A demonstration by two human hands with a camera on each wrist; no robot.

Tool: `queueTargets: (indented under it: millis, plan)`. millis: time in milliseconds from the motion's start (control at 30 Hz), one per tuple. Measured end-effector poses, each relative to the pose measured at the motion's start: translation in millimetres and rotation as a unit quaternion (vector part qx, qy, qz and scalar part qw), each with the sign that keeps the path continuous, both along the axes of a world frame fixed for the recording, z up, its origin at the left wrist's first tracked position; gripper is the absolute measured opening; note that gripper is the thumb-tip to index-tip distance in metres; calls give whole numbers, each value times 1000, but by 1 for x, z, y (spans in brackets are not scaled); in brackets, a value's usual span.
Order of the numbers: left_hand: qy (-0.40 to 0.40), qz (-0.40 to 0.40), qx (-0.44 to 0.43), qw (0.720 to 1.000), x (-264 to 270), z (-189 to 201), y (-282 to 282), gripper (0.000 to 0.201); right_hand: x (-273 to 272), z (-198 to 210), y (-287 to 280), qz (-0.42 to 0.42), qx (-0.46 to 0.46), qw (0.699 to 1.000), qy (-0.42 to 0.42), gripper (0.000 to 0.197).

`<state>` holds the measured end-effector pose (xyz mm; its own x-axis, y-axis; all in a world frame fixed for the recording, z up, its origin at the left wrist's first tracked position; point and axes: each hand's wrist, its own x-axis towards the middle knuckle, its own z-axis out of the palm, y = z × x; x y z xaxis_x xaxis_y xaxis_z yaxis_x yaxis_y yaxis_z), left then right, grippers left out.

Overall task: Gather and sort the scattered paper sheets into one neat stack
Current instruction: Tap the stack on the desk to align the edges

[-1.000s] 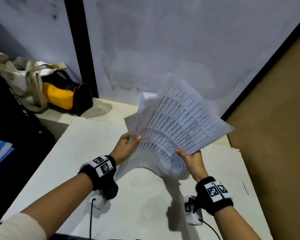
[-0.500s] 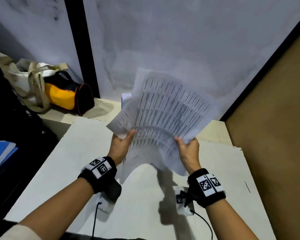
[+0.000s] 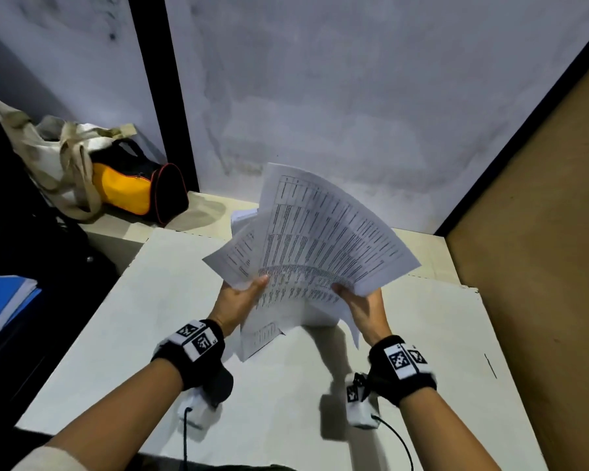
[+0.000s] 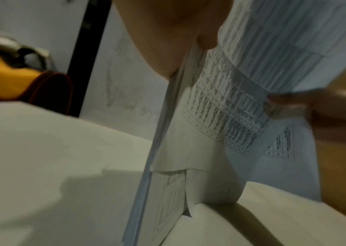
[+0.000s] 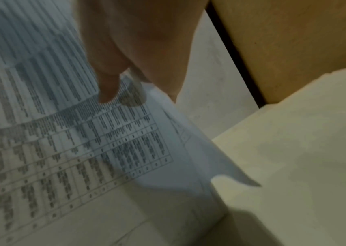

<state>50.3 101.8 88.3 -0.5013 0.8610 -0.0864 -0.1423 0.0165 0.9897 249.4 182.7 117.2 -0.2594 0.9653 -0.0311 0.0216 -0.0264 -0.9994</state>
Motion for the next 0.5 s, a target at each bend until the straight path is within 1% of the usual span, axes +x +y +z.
queueTargets:
  millis: [67,133,233,333,433,500]
  plan:
    - [5,-11,-2,1000,0,5,0,29,6,8,-1,40,1,999,-9,40]
    - [13,-18,20,1000,-1,10,0,31,10,17,4,40,-13,998,-37,43]
    - [12,-18,50,998,0,19,-2,44,11,33,12,45,-2,998,-51,58]
    - [0,-15,64,998,-1,21,-4,56,11,43,19,62,9,996,-68,44]
    - [3,-22,71,997,-1,22,-4,58,15,46,28,86,27,991,-103,41]
    - [4,-23,71,997,-3,21,-4,60,18,47,35,106,38,986,-122,30]
